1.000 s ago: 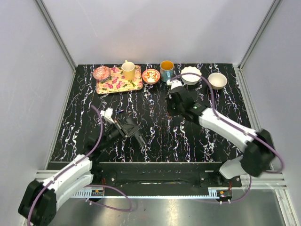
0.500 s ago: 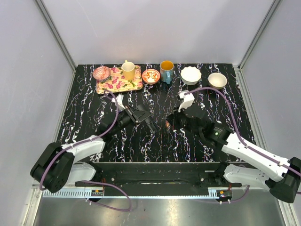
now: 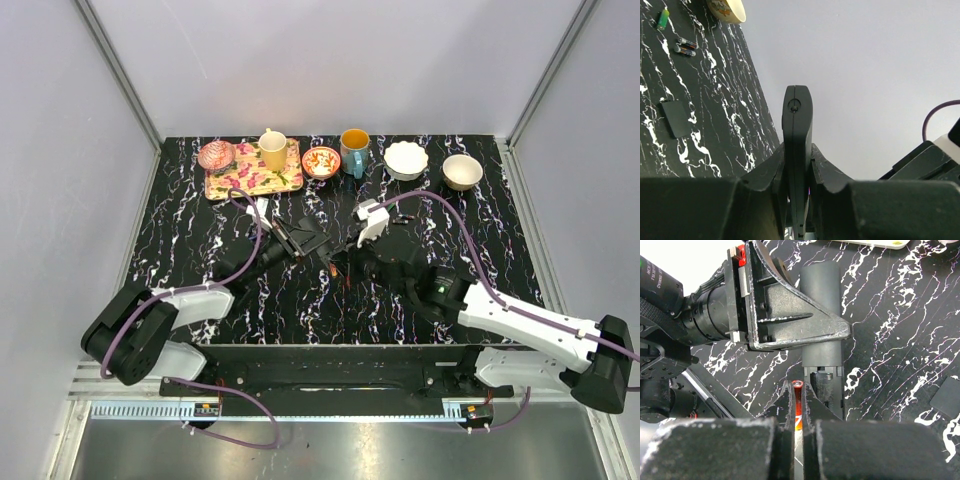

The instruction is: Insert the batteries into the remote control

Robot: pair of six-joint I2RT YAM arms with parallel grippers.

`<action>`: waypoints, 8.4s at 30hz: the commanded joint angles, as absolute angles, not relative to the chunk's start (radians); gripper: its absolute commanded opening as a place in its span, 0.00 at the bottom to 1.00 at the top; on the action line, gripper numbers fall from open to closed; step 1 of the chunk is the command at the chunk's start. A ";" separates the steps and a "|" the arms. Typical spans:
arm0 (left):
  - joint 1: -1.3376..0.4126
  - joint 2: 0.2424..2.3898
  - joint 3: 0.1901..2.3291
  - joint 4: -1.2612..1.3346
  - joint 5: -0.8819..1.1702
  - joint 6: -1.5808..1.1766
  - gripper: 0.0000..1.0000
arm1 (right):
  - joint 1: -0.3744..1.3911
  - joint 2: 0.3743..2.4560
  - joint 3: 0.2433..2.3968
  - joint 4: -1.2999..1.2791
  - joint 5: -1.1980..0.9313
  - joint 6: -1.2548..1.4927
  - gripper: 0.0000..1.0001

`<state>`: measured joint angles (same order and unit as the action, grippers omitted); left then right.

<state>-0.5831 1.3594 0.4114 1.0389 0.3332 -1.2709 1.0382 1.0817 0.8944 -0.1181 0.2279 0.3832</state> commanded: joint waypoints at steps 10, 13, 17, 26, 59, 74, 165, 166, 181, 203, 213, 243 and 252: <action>-0.592 1.405 0.416 1.292 0.362 -1.376 0.00 | 1.065 1.089 0.888 -0.009 0.357 0.308 0.00; -0.595 1.405 0.413 1.290 0.373 -1.378 0.00 | 1.066 1.095 0.888 -0.009 0.373 0.288 0.00; -0.597 1.405 0.411 1.289 0.385 -1.381 0.00 | 1.065 1.103 0.885 -0.009 0.374 0.273 0.00; -0.597 1.413 0.425 1.284 0.400 -1.385 0.00 | 1.072 1.109 0.868 -0.009 0.347 0.267 0.00; -0.597 1.416 0.474 1.292 0.410 -1.382 0.00 | 1.094 1.109 0.856 -0.126 0.301 0.304 0.00; -0.598 1.385 0.468 1.261 0.403 -1.365 0.00 | 1.092 1.195 0.940 -0.262 0.255 0.308 0.00; -0.595 1.399 0.433 1.341 0.383 -1.376 0.00 | 0.730 1.068 0.854 -0.121 -0.344 1.026 1.00; -0.595 1.401 0.433 1.341 0.383 -1.376 0.00 | 0.729 1.072 0.853 -0.118 -0.347 1.026 0.99; -0.595 1.393 0.437 1.344 0.388 -1.376 0.00 | 0.703 1.123 0.792 -0.025 -0.350 1.103 0.92; -0.595 1.384 0.445 1.344 0.387 -1.379 0.00 | 0.692 1.147 0.739 0.051 -0.379 1.160 0.80; -0.595 1.374 0.446 1.342 0.384 -1.379 0.00 | 0.690 1.154 0.718 0.077 -0.383 1.175 0.76; -0.597 1.328 0.442 1.273 0.324 -1.351 0.00 | 0.690 1.150 0.657 0.140 -0.422 1.204 0.57; -0.597 1.333 0.453 1.275 0.324 -1.351 0.00 | 0.690 1.164 0.658 0.149 -0.451 1.198 0.54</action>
